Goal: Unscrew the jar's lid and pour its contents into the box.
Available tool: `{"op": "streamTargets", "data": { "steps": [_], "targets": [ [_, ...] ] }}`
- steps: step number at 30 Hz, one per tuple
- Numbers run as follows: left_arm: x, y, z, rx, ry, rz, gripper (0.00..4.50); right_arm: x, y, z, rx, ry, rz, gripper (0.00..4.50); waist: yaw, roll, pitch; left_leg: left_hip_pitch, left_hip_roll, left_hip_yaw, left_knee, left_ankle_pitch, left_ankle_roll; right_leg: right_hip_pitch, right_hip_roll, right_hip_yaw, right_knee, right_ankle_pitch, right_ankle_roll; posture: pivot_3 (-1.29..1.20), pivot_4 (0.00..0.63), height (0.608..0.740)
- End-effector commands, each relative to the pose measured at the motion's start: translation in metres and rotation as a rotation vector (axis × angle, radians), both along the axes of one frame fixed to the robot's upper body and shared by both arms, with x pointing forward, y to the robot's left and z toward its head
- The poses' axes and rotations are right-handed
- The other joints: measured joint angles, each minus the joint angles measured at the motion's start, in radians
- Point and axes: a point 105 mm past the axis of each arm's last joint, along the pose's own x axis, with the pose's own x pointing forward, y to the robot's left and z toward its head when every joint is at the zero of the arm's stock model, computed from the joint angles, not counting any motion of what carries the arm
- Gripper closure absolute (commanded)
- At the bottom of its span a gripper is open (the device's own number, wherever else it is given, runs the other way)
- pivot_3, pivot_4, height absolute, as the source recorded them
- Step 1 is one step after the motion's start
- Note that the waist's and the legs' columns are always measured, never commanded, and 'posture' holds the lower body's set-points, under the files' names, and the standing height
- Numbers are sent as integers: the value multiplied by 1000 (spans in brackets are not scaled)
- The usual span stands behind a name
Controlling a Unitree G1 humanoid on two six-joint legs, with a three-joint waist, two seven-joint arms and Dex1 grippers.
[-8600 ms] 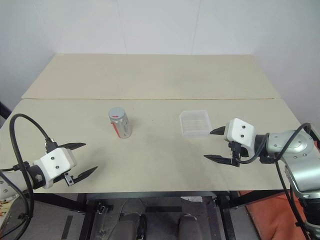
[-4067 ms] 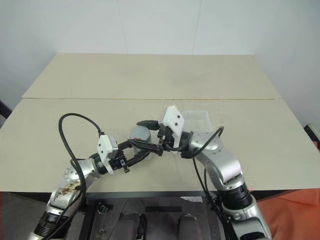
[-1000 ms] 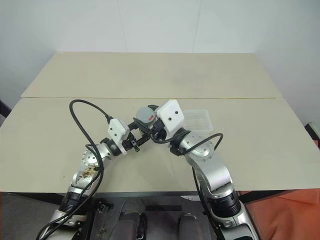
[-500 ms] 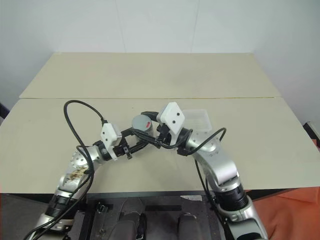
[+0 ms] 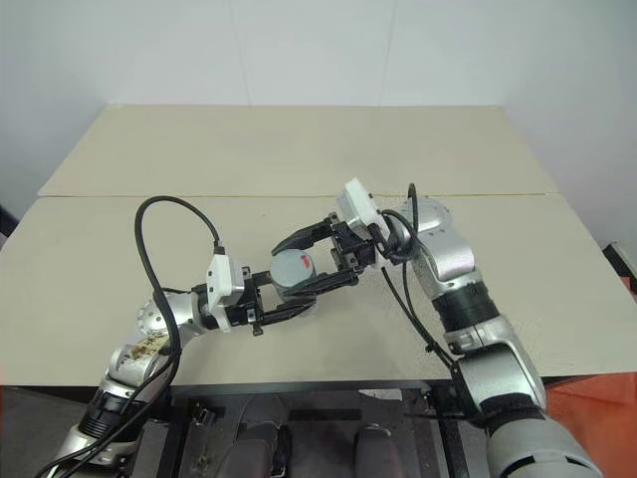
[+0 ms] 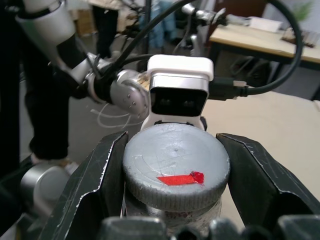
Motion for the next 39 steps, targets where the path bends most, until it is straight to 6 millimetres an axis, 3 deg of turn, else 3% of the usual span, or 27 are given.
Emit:
{"op": "streamTargets", "data": {
  "steps": [1, 3, 4, 7, 8, 14, 20, 39],
  "targets": [
    [-10, -14, 12, -25, -55, -71, 2370, -6, 7, -1, -6, -73, 94, 1709, 1, 0, 0, 0, 0, 0, 0, 0, 0, 0, 0, 0, 0, 0, 0, 0, 150, 740],
    [-9, -14, 11, -29, -54, -62, 2370, -3, 7, -1, 7, -83, 87, 1709, 2, 0, 0, 0, 0, 0, 0, 0, 0, 0, 0, 0, 0, 0, 0, 0, 150, 740],
    [-9, -14, 11, -30, -53, -59, 2370, -2, 6, 0, 13, -81, 82, 968, 2, 0, 0, 0, 0, 0, 0, 0, 0, 0, 0, 0, 0, 0, 0, 0, 150, 740],
    [-9, -13, 9, -33, -48, -56, 2370, -2, 0, 3, 24, -66, 71, 82, 5, 0, 0, 0, 0, 0, 0, 0, 0, 0, 0, 0, 0, 0, 0, 0, 150, 740],
    [-9, -14, 8, -32, -43, -60, 2370, -3, -4, 5, 34, -62, 63, 35, 5, 0, 0, 0, 0, 0, 0, 0, 0, 0, -1, 0, 0, 0, 0, 0, 150, 740],
    [-12, -14, 7, -37, -33, -72, 2370, -10, -25, 12, 90, -66, -6, 35, 7, 0, 0, 0, 0, 0, 0, 0, 0, 0, -1, 0, 1, 0, 0, 0, 150, 740],
    [-10, -14, 6, -37, -32, -79, 2370, -12, -31, 8, 135, -66, -133, 35, 3, 0, 0, 0, 0, 0, 0, 0, 0, 0, -1, 0, 1, 0, 0, 0, 150, 740],
    [-7, -9, 1, -24, -26, -68, 2370, 7, -60, -2, 147, -62, -350, 35, 4, 0, 0, 0, 0, 0, 1, 0, 0, 0, -1, 0, 1, 0, 0, 0, 150, 740]
  ]
}}
